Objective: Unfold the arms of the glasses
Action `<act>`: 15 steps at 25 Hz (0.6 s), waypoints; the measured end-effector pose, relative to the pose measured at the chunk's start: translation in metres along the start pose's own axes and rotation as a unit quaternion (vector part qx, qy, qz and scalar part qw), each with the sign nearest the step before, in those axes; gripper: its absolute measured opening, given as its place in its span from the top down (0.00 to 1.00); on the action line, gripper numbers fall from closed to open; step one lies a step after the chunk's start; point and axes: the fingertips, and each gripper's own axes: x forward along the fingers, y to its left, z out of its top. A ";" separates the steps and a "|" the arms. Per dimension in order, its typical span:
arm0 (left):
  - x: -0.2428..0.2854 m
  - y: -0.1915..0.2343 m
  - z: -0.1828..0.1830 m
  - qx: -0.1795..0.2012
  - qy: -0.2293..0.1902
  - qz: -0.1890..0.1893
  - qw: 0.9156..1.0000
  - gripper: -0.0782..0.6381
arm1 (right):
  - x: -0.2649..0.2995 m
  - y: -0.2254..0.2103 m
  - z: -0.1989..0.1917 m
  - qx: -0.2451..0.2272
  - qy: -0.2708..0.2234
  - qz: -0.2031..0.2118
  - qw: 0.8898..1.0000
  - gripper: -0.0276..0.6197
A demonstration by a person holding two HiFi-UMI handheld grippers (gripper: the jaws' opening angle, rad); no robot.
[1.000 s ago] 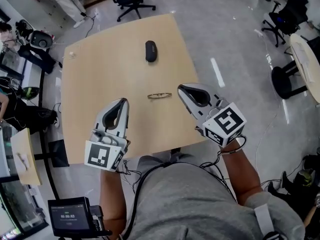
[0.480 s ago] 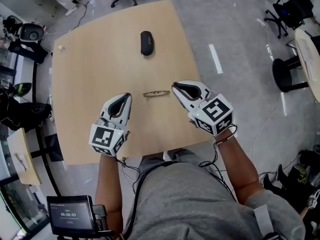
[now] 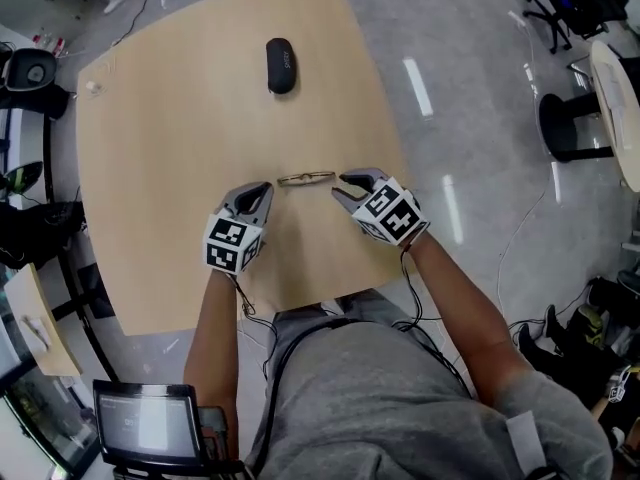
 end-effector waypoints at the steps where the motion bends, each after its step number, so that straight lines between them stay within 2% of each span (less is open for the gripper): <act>1: 0.008 0.003 -0.008 -0.001 0.010 -0.004 1.000 0.88 | 0.011 -0.002 -0.007 -0.001 0.013 0.001 1.000 0.81; 8: 0.044 0.017 -0.045 -0.007 0.050 -0.019 0.999 0.88 | 0.057 -0.013 -0.034 -0.005 0.068 -0.004 0.998 0.79; 15: 0.054 0.020 -0.061 -0.039 0.053 -0.035 0.997 0.88 | 0.078 -0.014 -0.039 -0.020 0.085 0.006 0.996 0.79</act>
